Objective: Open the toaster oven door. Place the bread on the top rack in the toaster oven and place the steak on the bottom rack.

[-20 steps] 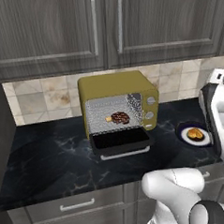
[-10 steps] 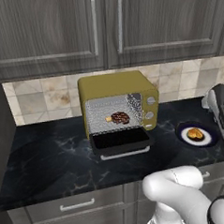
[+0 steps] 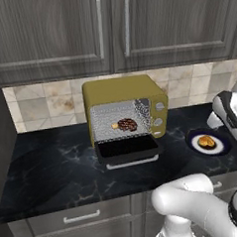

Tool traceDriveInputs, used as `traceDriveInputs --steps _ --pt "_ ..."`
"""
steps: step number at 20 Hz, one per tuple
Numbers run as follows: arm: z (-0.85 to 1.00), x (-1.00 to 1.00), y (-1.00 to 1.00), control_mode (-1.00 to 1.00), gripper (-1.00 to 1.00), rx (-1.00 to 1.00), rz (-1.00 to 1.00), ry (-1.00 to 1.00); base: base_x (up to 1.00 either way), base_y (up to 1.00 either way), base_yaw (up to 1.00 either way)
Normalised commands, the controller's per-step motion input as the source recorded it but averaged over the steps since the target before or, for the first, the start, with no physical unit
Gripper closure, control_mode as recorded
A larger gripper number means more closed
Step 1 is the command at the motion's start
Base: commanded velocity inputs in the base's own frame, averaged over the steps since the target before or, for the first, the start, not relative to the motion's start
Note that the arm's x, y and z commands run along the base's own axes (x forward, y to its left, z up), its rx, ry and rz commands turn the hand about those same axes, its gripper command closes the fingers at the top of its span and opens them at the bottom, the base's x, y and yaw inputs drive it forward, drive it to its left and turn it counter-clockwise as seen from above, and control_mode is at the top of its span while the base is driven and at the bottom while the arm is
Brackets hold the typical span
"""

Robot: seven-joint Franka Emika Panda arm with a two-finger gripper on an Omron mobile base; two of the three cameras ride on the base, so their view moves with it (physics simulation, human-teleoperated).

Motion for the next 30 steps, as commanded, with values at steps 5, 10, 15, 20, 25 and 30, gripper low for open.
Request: traceDriveInputs --steps 5,10,15,20,25,30 --pt "-0.56 0.39 0.0 -1.0 -1.0 -0.09 0.21 0.09 0.0 0.0 0.0" --pt "-0.64 0.28 -0.11 -1.0 -1.0 0.0 0.09 0.01 0.0 0.0 0.0" --pt "-0.61 0.22 -0.26 -1.0 -1.0 0.0 0.06 0.0 0.0 0.0 0.0" --pt "-0.4 0.28 -0.34 -1.0 -1.0 0.0 0.05 0.0 0.0 0.0 0.0" --pt "-0.24 0.34 -0.41 -1.0 -1.0 0.0 0.05 0.0 0.0 0.0 0.0" --pt "-0.15 0.33 -0.32 -1.0 -1.0 0.0 0.05 -0.01 0.0 0.0 0.0"
